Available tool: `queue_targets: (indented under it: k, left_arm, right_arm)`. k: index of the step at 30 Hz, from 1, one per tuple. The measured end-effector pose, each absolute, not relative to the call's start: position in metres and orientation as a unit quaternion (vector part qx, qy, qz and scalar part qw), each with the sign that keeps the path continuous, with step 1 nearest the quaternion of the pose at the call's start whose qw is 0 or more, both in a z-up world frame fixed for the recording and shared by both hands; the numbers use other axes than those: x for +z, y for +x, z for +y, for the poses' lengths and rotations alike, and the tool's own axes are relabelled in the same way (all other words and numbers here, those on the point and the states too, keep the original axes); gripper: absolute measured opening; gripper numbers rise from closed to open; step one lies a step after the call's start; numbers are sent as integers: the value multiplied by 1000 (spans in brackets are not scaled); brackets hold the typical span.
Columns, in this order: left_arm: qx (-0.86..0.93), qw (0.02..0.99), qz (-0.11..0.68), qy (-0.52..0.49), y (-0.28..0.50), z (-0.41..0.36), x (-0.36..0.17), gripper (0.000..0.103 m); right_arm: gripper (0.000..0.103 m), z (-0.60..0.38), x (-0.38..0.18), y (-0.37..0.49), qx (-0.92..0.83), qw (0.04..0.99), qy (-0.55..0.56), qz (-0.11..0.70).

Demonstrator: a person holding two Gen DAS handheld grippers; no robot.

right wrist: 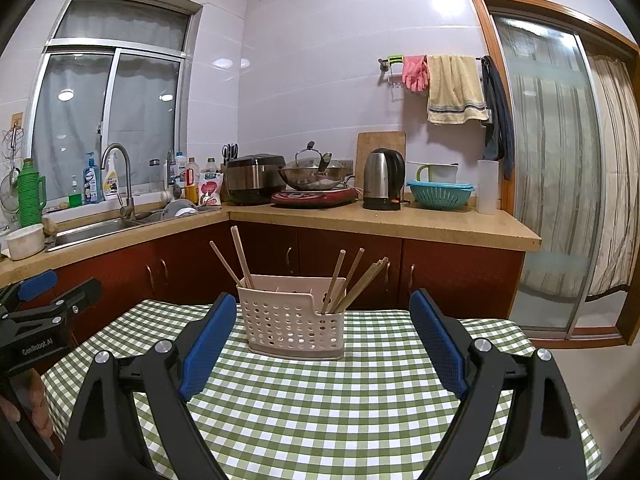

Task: Organize utensils

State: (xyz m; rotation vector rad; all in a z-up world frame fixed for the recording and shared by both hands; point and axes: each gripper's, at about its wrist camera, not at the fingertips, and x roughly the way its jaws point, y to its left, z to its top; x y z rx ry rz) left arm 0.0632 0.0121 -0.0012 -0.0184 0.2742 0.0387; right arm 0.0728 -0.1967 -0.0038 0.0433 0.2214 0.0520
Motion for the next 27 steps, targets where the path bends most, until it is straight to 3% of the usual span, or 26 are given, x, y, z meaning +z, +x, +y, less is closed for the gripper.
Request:
queue_targets:
  k: [27]
  left_arm:
    - [17, 991, 132, -23, 56, 21, 2, 99]
  right_arm:
    - [86, -202, 8, 57, 22, 995, 29, 96]
